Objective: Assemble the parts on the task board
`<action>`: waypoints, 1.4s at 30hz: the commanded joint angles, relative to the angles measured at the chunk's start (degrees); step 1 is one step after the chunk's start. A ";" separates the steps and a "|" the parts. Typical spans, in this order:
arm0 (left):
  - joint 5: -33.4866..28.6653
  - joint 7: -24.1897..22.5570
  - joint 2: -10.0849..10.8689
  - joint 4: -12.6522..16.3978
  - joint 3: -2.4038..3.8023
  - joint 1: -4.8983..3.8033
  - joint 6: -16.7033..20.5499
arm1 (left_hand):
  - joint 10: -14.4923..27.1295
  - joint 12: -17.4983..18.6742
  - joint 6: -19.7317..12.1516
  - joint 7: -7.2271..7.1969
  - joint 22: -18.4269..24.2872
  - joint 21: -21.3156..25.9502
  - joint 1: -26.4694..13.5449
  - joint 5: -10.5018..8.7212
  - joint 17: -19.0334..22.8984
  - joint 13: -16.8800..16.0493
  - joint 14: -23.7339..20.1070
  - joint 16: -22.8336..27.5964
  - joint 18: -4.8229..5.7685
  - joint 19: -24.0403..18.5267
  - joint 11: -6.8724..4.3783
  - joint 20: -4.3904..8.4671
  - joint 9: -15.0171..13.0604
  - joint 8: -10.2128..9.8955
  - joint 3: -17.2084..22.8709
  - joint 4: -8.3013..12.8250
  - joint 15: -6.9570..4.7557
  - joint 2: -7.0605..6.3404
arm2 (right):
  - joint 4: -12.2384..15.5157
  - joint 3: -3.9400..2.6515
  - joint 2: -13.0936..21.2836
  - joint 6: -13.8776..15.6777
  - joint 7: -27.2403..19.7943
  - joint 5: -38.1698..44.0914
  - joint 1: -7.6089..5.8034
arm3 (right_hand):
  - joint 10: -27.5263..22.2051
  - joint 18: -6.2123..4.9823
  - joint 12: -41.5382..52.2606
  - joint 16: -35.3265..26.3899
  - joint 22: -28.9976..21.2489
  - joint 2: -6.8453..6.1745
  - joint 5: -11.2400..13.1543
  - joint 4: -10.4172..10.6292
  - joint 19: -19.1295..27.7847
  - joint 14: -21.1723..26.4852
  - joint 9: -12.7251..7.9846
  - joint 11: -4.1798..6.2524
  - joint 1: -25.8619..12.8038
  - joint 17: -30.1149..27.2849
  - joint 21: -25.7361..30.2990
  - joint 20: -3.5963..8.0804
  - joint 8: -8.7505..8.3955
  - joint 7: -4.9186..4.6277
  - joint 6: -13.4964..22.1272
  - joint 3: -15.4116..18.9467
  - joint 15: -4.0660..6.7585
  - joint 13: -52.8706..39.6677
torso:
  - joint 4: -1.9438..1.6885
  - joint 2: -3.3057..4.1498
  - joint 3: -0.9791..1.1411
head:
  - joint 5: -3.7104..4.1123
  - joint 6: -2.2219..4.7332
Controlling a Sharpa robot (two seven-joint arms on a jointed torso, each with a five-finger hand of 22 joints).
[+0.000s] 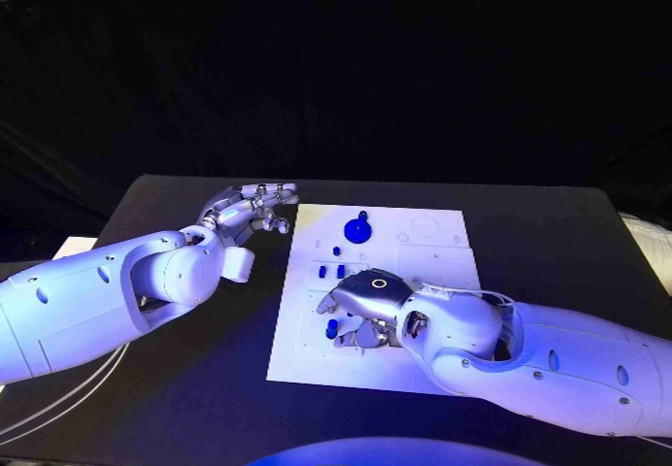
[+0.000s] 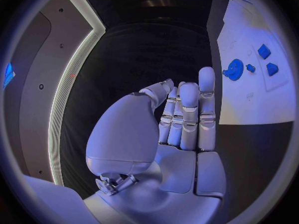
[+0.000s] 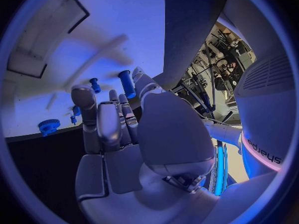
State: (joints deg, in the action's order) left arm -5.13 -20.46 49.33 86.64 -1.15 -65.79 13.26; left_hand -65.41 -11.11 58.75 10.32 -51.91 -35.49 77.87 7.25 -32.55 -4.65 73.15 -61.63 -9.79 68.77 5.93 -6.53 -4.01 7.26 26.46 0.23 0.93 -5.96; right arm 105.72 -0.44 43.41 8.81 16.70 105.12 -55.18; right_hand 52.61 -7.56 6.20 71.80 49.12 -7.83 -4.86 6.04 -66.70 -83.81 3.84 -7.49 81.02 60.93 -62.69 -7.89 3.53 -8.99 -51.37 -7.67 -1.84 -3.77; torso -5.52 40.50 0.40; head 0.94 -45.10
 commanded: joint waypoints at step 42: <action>0.15 -0.05 0.62 1.25 -0.32 0.15 -1.02 | 0.40 -0.28 -0.31 -0.03 0.13 0.49 0.34 0.18 0.22 0.06 -0.51 0.27 -0.63 0.16 -0.07 -0.05 0.07 0.42 -0.23 0.11 -0.06 -0.19 | 11.04 -0.10 25.89 3.80 21.44 -18.58 -0.59 | 27.45 3.28 59.45 14.55 21.72 4.86 -15.42 10.64 -12.14 -4.77 4.97 6.77 -9.94 21.11 -15.48 4.65 8.01 3.67 -9.96 16.04 4.95 -61.14 | 2.21 -1.37 -0.25 | 4.25 0.89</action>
State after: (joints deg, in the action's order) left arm -5.12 -20.27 49.98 87.70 -1.49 -65.65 13.23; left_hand -65.41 -11.10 58.75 10.32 -51.85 -35.16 77.87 7.25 -32.43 -4.65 73.14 -61.63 -9.79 68.77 5.93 -6.53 -4.01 7.49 26.46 0.23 0.93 -5.96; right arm 116.86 -0.55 69.51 15.07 35.72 84.20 -55.93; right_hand 79.86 -4.82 65.41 85.99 70.78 -3.09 -20.47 16.67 -78.39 -84.03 8.77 -0.72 71.54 74.94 -77.95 -3.19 11.29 -5.41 -61.28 8.06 2.69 -64.75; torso -3.32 39.08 0.20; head 5.32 -44.15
